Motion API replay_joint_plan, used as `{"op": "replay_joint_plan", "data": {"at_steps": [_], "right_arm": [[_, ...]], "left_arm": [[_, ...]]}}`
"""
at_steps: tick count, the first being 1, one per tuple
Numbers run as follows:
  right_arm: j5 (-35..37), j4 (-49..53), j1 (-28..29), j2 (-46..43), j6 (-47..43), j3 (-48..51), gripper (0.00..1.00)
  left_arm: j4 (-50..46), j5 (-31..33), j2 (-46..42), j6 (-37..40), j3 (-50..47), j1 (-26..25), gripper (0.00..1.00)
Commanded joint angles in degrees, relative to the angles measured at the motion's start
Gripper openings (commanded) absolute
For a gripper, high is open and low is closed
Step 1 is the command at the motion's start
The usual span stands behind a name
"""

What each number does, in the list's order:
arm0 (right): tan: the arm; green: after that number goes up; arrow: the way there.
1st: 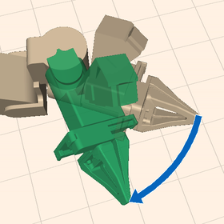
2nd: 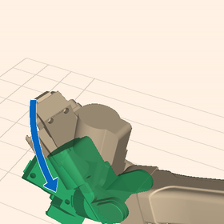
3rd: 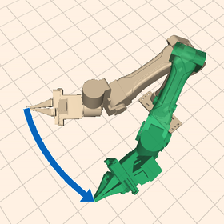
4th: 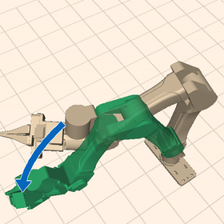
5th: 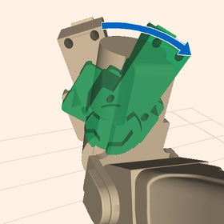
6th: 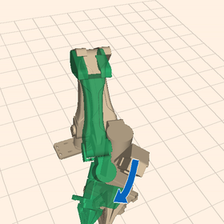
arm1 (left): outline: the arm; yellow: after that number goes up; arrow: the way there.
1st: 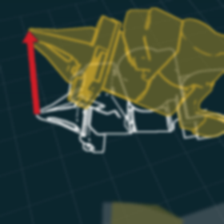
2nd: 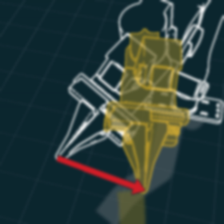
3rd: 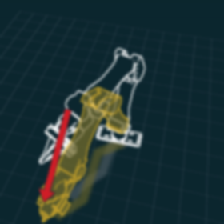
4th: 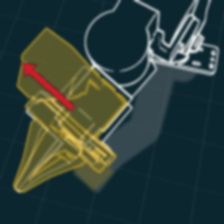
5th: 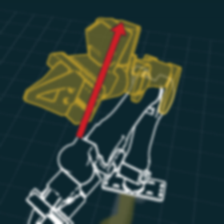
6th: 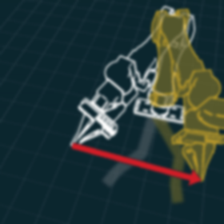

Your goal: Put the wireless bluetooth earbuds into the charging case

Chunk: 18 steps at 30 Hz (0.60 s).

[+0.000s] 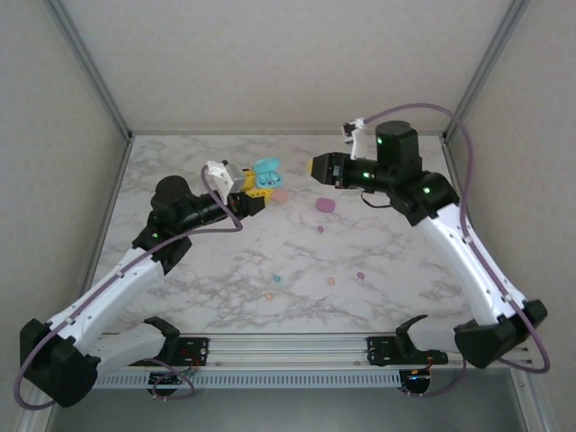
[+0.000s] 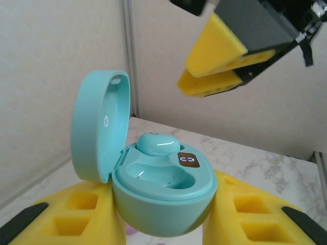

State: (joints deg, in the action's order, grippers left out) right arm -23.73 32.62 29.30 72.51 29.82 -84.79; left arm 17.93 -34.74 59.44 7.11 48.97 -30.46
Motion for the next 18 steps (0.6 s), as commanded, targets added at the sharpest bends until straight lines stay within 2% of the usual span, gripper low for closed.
{"op": "replay_joint_plan", "data": {"at_steps": [1, 3, 5, 8, 12, 15, 18], "right_arm": [[13.9, 4.4, -0.6, 1.1, 2.7, 5.8, 0.41], [13.3, 6.5, -0.6, 4.1, 3.1, 8.3, 0.4], [9.6, 7.5, -0.3, 8.8, 4.2, 10.9, 0.39], [5.5, 6.4, 3.9, 15.8, 2.5, 13.0, 0.37], [5.7, 10.4, 11.7, 26.9, -3.3, 9.1, 0.37], [8.9, 12.8, 17.4, 33.3, -7.1, 5.2, 0.36], [10.9, 16.2, 20.6, 39.0, -10.7, 0.5, 0.36]], "left_arm": [[-0.1, 5.2, -3.9, 0.4, -1.2, -0.4, 0.14], [-1.1, 6.4, -5.9, 0.3, -1.5, -0.5, 0.14], [-2.3, 7.3, -8.3, 0.3, -1.3, -0.4, 0.14], [-3.8, 8.4, -10.9, 0.3, -1.0, -0.5, 0.14], [-6.7, 8.4, -13.1, 0.8, 0.4, -0.5, 0.15], [-7.1, 8.8, -14.3, 0.9, 1.0, -0.5, 0.15], [-7.9, 8.9, -14.9, 1.2, 1.7, -0.5, 0.15]]}}
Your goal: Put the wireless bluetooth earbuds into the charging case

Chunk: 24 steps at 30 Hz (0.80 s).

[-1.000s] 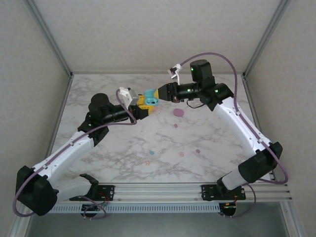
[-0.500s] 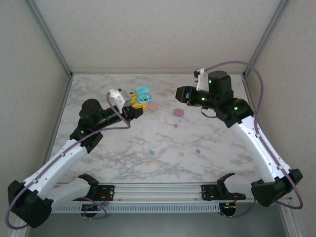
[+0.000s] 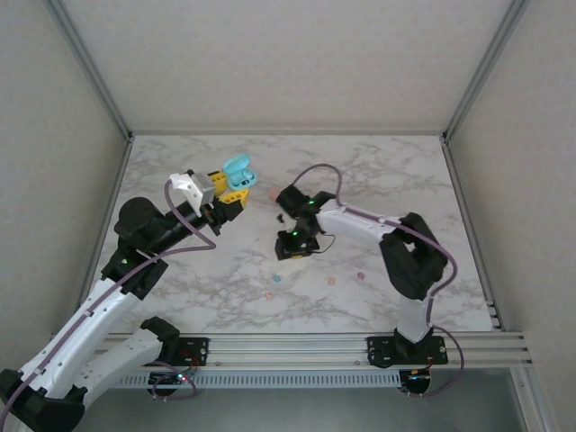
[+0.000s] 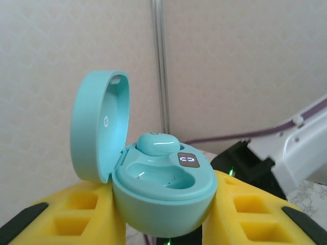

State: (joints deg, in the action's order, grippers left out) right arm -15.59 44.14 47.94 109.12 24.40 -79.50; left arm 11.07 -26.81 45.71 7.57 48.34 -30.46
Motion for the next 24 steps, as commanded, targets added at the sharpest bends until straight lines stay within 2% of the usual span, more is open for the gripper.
{"op": "replay_joint_plan", "data": {"at_steps": [1, 8, 12, 24], "right_arm": [[3.8, 5.7, 2.8, 3.9, -6.2, -6.2, 0.36], [6.5, 10.0, 6.1, 9.6, -12.1, -11.6, 0.36], [5.1, 12.9, 7.4, 11.8, -15.1, -14.1, 0.36], [7.6, 16.1, 9.2, 14.8, -17.1, -15.8, 0.38]], "left_arm": [[-1.2, 1.0, -1.3, 0.7, 2.5, -0.5, 0.15], [-2.2, 1.0, -2.4, 0.9, 3.0, -0.5, 0.15], [-2.2, 1.3, -2.4, 1.1, 3.2, -0.5, 0.15], [-0.8, 0.6, -0.6, 0.9, 3.5, -0.5, 0.15]]}}
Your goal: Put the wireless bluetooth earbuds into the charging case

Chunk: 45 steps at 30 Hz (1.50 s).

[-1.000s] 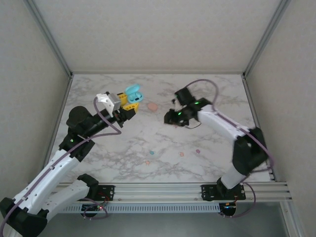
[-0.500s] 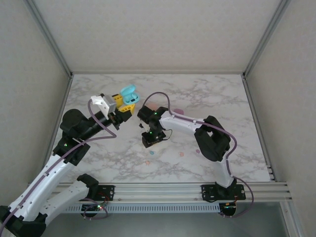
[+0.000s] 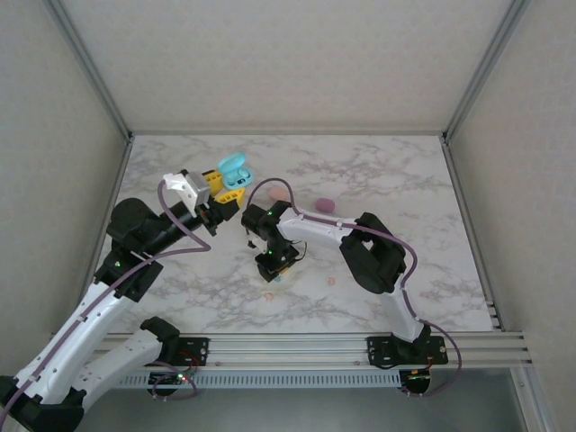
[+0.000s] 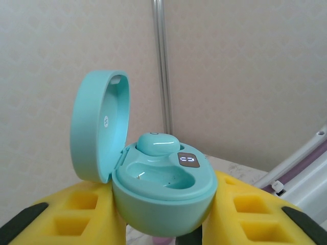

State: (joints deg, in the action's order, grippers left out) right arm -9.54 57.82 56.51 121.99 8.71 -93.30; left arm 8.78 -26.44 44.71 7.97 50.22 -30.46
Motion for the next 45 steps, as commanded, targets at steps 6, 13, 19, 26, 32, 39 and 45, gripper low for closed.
{"op": "replay_joint_plan", "data": {"at_steps": [6, 13, 19, 26, 32, 39, 45], "right_arm": [[2.3, 3.4, 1.2, 3.7, -2.3, -3.9, 0.38], [2.6, 4.4, 1.7, 5.0, -3.1, -5.5, 0.35], [3.3, 4.5, 1.8, 5.5, -2.9, -5.2, 0.32], [3.7, 4.3, 1.8, 6.1, -1.6, -4.7, 0.31], [4.6, 3.5, 1.9, 6.4, 0.2, -4.6, 0.26], [4.7, 1.9, 1.3, 3.8, 3.0, -3.8, 0.21], [-2.9, -6.0, -5.3, -6.2, 9.6, 5.2, 0.2]], "left_arm": [[1.0, -0.2, 0.6, 0.6, 1.9, -0.5, 0.15], [0.0, 0.4, -0.1, 0.4, 1.4, -0.5, 0.15], [-0.4, 0.6, -0.1, 0.5, 1.3, -0.5, 0.15], [-0.5, 0.6, 0.2, 0.2, 1.2, -0.5, 0.15], [-0.4, 0.6, 0.6, 0.3, 1.3, -0.5, 0.15], [-0.6, 0.8, 0.9, 0.3, 0.9, -0.5, 0.15], [-1.5, 1.5, 1.6, 1.0, 0.9, -0.5, 0.15]]}}
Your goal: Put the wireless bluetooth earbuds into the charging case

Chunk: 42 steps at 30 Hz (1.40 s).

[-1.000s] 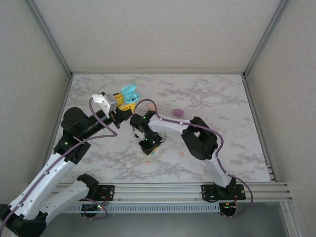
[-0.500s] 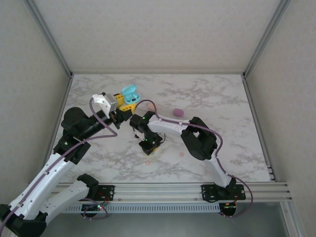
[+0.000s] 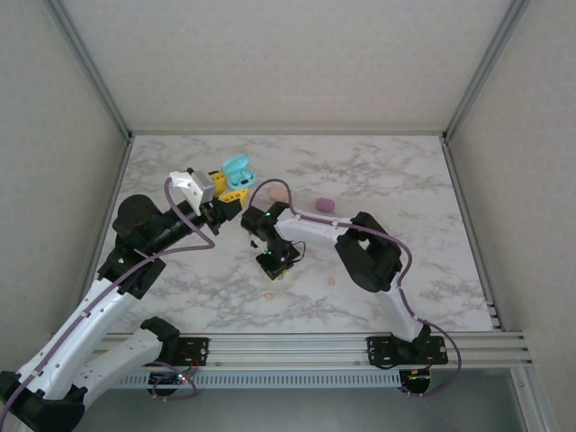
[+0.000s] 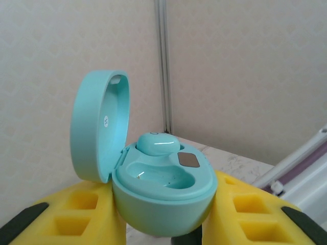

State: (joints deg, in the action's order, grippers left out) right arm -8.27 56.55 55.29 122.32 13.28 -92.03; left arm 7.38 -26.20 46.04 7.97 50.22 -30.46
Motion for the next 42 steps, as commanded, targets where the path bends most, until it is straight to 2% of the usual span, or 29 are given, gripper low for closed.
{"op": "replay_joint_plan", "data": {"at_steps": [1, 11, 17, 22, 28, 32, 42], "right_arm": [[-6.4, -7.2, -5.7, -9.3, 6.3, 6.4, 0.2], [-21.3, -19.5, -20.1, -27.9, 14.4, 18.5, 0.2], [-23.4, -21.5, -25.4, -39.1, 18.6, 19.8, 0.2], [-22.2, -20.8, -25.9, -46.0, 21.4, 16.2, 0.2], [-25.4, -25.2, -25.7, -50.3, 26.0, 13.6, 0.2], [-28.6, -30.0, -24.2, -49.6, 28.8, 12.5, 0.2], [-28.9, -34.1, -18.9, -43.0, 29.3, 6.9, 0.21]], "left_arm": [[0.0, 1.3, 0.7, 1.1, 0.8, -0.5, 0.15], [2.6, -0.4, 7.1, 0.5, -0.4, -0.5, 0.15], [5.6, -2.1, 11.6, 1.1, -1.6, -0.5, 0.15], [8.8, -4.5, 15.7, 2.0, -2.1, -0.6, 0.15], [12.2, -7.0, 19.5, 2.4, -2.0, -1.1, 0.15], [12.2, -7.8, 20.6, 3.7, -1.7, -1.9, 0.15], [12.4, -7.8, 20.7, 4.6, -1.8, -3.2, 0.15]]}}
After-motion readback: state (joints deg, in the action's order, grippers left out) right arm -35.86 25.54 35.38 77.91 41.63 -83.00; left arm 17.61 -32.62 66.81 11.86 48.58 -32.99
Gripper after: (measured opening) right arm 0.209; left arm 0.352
